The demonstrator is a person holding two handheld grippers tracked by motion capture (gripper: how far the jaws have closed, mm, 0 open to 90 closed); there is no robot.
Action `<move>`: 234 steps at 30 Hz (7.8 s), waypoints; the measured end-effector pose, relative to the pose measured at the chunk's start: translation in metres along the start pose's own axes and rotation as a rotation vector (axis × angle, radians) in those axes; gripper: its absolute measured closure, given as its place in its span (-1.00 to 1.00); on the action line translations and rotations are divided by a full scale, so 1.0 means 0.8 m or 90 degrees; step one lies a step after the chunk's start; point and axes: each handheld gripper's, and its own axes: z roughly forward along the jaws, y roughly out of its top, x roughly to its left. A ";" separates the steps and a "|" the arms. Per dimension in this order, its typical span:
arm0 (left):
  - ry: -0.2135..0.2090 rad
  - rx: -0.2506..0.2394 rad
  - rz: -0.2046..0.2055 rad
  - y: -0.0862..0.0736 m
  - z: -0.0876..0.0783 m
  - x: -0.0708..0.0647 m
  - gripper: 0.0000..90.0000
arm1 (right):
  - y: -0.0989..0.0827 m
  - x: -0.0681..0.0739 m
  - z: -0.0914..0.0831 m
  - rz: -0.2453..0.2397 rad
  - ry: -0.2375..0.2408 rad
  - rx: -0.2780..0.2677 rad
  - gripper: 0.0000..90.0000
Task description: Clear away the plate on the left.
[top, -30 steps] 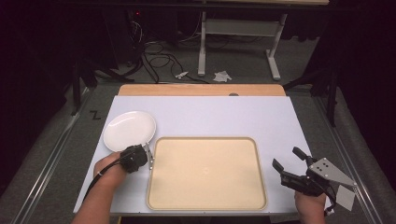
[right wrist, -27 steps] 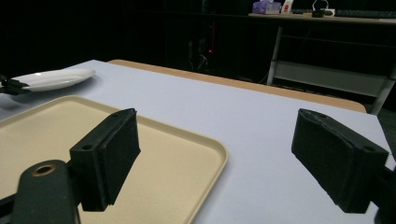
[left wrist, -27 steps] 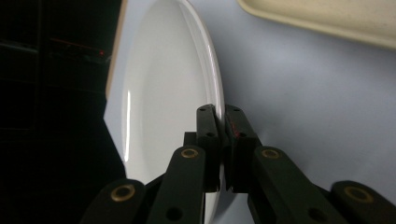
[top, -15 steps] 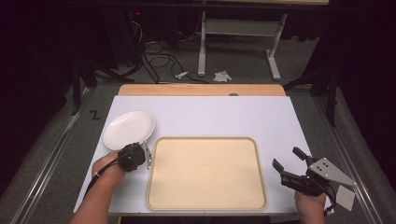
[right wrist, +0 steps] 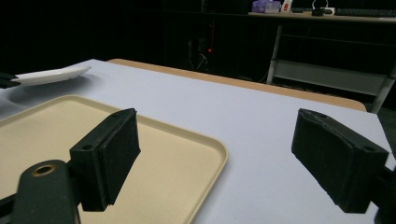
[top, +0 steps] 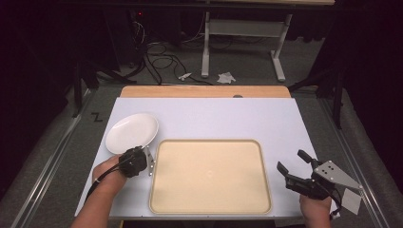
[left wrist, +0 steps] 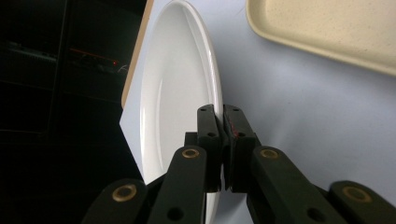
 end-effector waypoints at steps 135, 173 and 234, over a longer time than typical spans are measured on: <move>-0.081 -0.309 0.208 0.156 -0.132 -0.156 0.93 | -0.001 0.004 0.001 -0.014 -0.007 0.011 -0.64; -0.175 -0.287 0.244 0.156 -0.126 -0.182 0.82 | -0.001 0.004 0.002 -0.017 -0.007 0.012 -0.64; -0.191 -0.343 -0.353 0.026 -0.098 0.003 -0.28 | -0.003 0.004 0.003 -0.012 -0.005 0.018 -0.64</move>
